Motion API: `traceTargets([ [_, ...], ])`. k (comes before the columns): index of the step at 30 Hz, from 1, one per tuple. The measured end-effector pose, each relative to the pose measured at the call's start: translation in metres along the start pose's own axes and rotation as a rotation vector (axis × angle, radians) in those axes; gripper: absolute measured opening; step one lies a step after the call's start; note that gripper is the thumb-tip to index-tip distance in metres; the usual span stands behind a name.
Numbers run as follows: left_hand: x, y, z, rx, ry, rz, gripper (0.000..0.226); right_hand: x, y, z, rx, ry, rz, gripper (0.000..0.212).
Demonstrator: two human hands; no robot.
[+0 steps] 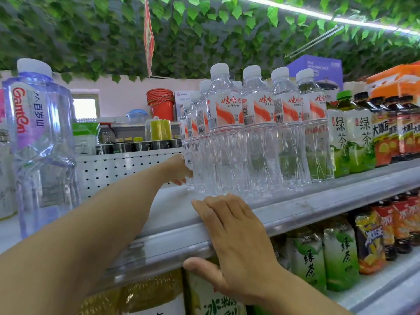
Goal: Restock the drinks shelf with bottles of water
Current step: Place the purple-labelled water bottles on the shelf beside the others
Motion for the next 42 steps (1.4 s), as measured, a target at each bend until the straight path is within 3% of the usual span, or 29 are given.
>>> traceTargets([
  [8, 0.005, 0.022, -0.003, 0.092, -0.027, -0.116, 0.060, 0.002, 0.001, -0.003, 0.002, -0.024, -0.006, 0.071],
  [12, 0.021, 0.046, 0.000, 0.105, -0.095, -0.093, 0.057, 0.005, 0.001, -0.006, 0.014, -0.014, 0.002, 0.070],
  [25, 0.090, 0.199, 0.006, -0.035, 0.059, 0.395, 0.053, 0.007, 0.001, -0.008, -0.030, -0.020, -0.042, 0.073],
  [32, 0.141, 0.263, -0.050, 0.047, 0.103, 0.665, 0.042, 0.010, -0.005, -0.020, -0.120, -0.035, -0.151, 0.091],
  [35, 0.156, 0.274, -0.082, 0.112, 0.107, 0.748, 0.054, 0.011, -0.007, -0.031, -0.150, -0.055, -0.158, 0.085],
  [37, 0.155, 0.271, -0.100, 0.152, 0.147, 0.710, 0.067, 0.010, -0.008, -0.038, -0.166, -0.060, -0.152, 0.084],
  [42, 0.128, 0.241, -0.117, 0.139, 0.422, 0.365, 0.091, 0.007, -0.006, -0.047, -0.231, -0.067, -0.134, 0.076],
])
Point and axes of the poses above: each hand's wrist, its own y-axis away from the middle knuckle, its own x-axis out of the back of the hand, z = x × y, the point moved 8 cm from there along -y, towards the middle knuckle, and after that the axes turned 8 degrees about -y, right-handed, at the moved point
